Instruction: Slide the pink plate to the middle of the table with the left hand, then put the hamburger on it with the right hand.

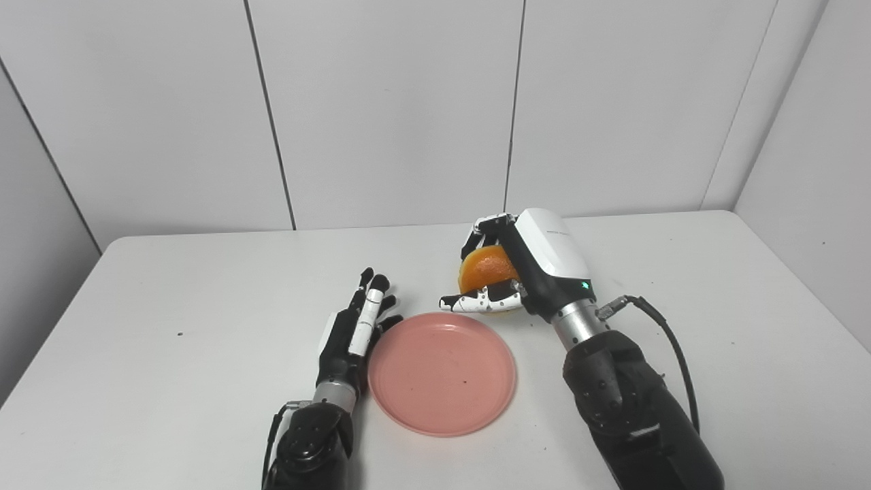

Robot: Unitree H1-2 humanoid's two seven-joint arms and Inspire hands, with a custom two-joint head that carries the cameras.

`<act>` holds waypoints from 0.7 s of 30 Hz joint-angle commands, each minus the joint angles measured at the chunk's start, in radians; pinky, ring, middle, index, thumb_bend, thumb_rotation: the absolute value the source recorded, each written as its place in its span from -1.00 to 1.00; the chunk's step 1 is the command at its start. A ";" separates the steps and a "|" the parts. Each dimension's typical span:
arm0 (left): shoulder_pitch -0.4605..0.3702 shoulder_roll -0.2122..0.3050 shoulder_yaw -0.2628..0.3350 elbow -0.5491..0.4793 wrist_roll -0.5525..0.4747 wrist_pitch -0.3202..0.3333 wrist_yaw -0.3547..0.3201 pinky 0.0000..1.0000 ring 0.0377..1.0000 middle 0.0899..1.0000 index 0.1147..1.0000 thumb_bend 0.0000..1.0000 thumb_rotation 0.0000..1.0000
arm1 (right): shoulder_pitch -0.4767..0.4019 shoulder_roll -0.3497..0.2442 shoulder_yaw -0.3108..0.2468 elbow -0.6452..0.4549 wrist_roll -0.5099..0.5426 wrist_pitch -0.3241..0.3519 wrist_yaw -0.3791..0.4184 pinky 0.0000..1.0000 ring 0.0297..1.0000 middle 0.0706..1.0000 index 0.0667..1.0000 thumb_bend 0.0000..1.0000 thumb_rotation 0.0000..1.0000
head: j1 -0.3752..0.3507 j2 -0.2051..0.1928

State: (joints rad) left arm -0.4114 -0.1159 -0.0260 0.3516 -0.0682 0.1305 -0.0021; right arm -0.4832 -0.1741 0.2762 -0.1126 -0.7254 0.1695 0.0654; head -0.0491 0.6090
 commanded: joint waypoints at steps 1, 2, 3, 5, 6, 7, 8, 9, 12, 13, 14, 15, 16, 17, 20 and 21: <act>-0.009 -0.006 -0.006 0.003 0.010 0.017 0.003 0.84 0.80 0.89 1.00 0.68 0.75 | -0.017 0.009 0.004 -0.006 0.003 -0.052 -0.027 -0.65 -0.59 -0.51 -0.40 0.16 -0.57 | 0.001 -0.001; -0.007 -0.006 -0.006 -0.001 0.011 0.021 0.003 0.84 0.80 0.89 1.00 0.68 0.75 | -0.011 0.011 0.009 -0.003 0.004 -0.054 -0.027 -0.64 -0.58 -0.50 -0.39 0.16 -0.58 | 0.010 0.004; -0.006 -0.007 -0.006 -0.004 0.011 0.024 0.003 0.83 0.79 0.88 1.00 0.69 0.75 | -0.005 0.012 0.015 0.001 0.006 -0.059 -0.029 -0.64 -0.58 -0.50 -0.39 0.15 -0.57 | 0.010 0.004; -0.006 -0.009 -0.004 -0.005 0.010 0.024 0.003 0.84 0.79 0.88 1.00 0.70 0.75 | 0.006 0.016 0.023 0.007 0.008 -0.065 -0.030 -0.63 -0.57 -0.50 -0.39 0.15 -0.56 | 0.013 0.006; -0.005 -0.010 -0.004 -0.004 0.010 0.022 0.004 0.83 0.78 0.88 1.00 0.71 0.74 | 0.011 0.017 0.026 0.009 0.009 -0.064 -0.029 -0.63 -0.57 -0.49 -0.37 0.15 -0.55 | 0.015 0.007; -0.004 -0.011 -0.004 -0.003 0.010 0.020 0.004 0.82 0.78 0.88 1.00 0.71 0.73 | 0.017 0.019 0.030 0.011 0.009 -0.065 -0.031 -0.62 -0.56 -0.47 -0.36 0.14 -0.53 | 0.015 0.007; -0.003 -0.013 -0.004 -0.005 0.011 0.019 0.004 0.82 0.77 0.87 1.00 0.70 0.72 | 0.022 0.022 0.031 0.012 0.012 -0.065 -0.032 -0.61 -0.54 -0.45 -0.33 0.14 -0.52 | 0.019 0.009; -0.002 -0.014 -0.005 -0.006 0.011 0.019 0.005 0.82 0.77 0.87 0.99 0.69 0.72 | 0.025 0.023 0.032 0.012 0.015 -0.065 -0.033 -0.60 -0.53 -0.44 -0.32 0.13 -0.51 | 0.019 0.009; -0.003 -0.015 -0.007 0.001 0.012 0.015 0.004 0.80 0.77 0.86 0.98 0.68 0.72 | 0.045 0.036 0.026 0.022 0.033 -0.052 -0.033 -0.59 -0.53 -0.45 -0.37 0.13 -0.47 | 0.019 0.009; -0.003 -0.015 -0.007 0.004 0.012 0.014 0.002 0.81 0.78 0.86 0.98 0.68 0.72 | 0.051 0.039 0.026 0.029 0.037 -0.055 -0.036 -0.60 -0.54 -0.46 -0.38 0.12 -0.48 | 0.019 0.009; -0.004 -0.015 -0.007 0.007 0.011 0.012 0.000 0.81 0.78 0.86 0.99 0.68 0.73 | 0.055 0.040 0.026 0.035 0.041 -0.060 -0.038 -0.61 -0.54 -0.46 -0.38 0.11 -0.49 | 0.019 0.009; -0.004 -0.015 -0.007 0.009 0.010 0.011 -0.002 0.81 0.79 0.87 0.99 0.68 0.73 | 0.059 0.041 0.027 0.040 0.045 -0.061 -0.039 -0.60 -0.53 -0.44 -0.37 0.11 -0.48 | 0.019 0.009; -0.003 -0.015 -0.008 0.007 0.011 0.012 -0.002 0.81 0.80 0.87 1.00 0.67 0.73 | 0.063 0.044 0.026 0.044 0.051 -0.061 -0.039 -0.59 -0.52 -0.43 -0.36 0.11 -0.49 | 0.027 0.012; -0.002 -0.015 -0.009 0.006 0.013 0.013 -0.001 0.80 0.80 0.87 1.00 0.66 0.73 | 0.066 0.046 0.025 0.047 0.057 -0.061 -0.040 -0.58 -0.51 -0.43 -0.36 0.11 -0.51 | 0.029 0.012; 0.000 -0.015 -0.012 0.004 0.015 0.016 -0.001 0.78 0.80 0.87 1.00 0.66 0.74 | 0.073 0.050 0.031 0.059 0.054 -0.067 -0.048 -0.60 -0.54 -0.47 -0.39 0.12 -0.51 | 0.030 0.013; 0.002 -0.014 -0.012 0.004 0.014 0.016 -0.003 0.78 0.80 0.88 1.00 0.66 0.74 | 0.076 0.052 0.037 0.062 0.047 -0.066 -0.050 -0.62 -0.56 -0.48 -0.40 0.12 -0.48 | 0.031 0.013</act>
State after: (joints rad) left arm -0.4075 -0.1230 -0.0275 0.3481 -0.0617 0.1304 -0.0012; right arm -0.3721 -0.1306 0.3117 -0.0344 -0.6742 0.1598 0.0491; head -0.0184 0.6228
